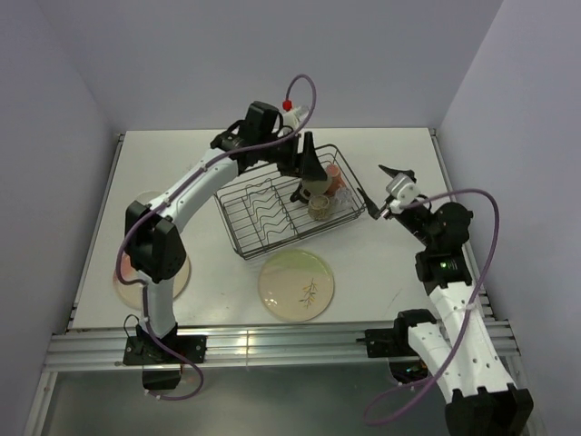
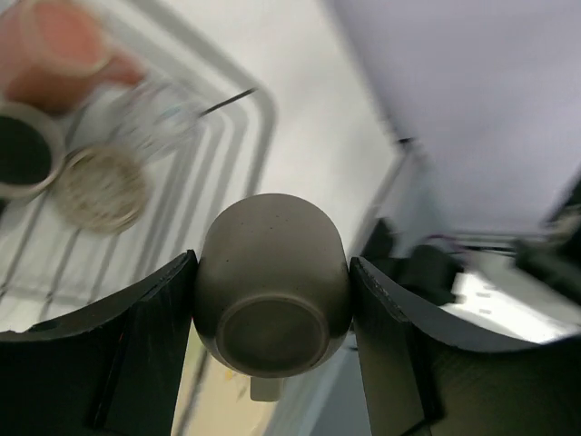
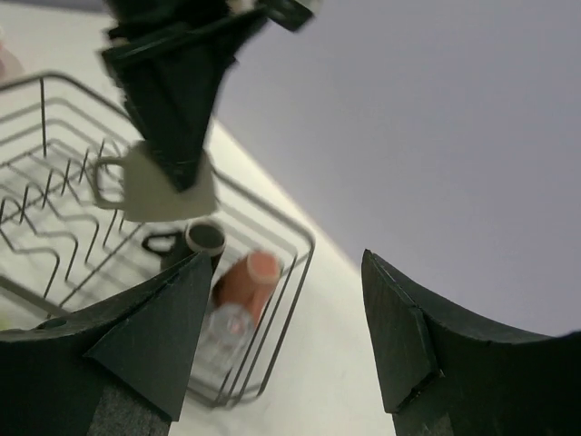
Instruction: Load the mixed dishes into the dish rack
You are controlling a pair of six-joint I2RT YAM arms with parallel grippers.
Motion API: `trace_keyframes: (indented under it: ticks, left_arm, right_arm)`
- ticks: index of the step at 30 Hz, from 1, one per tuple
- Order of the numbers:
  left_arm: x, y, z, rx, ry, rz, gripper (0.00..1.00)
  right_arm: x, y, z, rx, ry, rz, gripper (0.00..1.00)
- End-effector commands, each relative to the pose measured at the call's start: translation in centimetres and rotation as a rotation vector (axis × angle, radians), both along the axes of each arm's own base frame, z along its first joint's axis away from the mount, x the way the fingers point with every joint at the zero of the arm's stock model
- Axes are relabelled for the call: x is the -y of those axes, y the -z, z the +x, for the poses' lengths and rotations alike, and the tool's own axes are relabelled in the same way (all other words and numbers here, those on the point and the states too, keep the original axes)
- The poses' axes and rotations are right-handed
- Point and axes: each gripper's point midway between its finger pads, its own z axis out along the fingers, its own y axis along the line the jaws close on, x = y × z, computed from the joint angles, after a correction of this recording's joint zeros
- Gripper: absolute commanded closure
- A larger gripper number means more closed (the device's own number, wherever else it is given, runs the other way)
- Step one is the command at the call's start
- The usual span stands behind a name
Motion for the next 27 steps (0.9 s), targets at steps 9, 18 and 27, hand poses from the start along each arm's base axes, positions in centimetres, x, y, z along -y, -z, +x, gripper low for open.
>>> trace_keyframes:
  ticks: [9,18,27]
  left_arm:
    - [-3.1,11.9,0.3,0.092,-0.078,0.564,1.00]
    - [-2.2,13.7,0.4,0.100,-0.058,0.592,1.00]
    - [-0.9,13.1,0.7,0.108,-0.046,0.572,1.00]
  right_arm:
    - [3.8,5.0,2.0,-0.344,0.099,0.110,0.26]
    - [4.1,5.6,1.8,-0.362,0.120,0.136,0.26]
    - [4.3,5.9,1.6,-0.367,0.131,0.148,0.26]
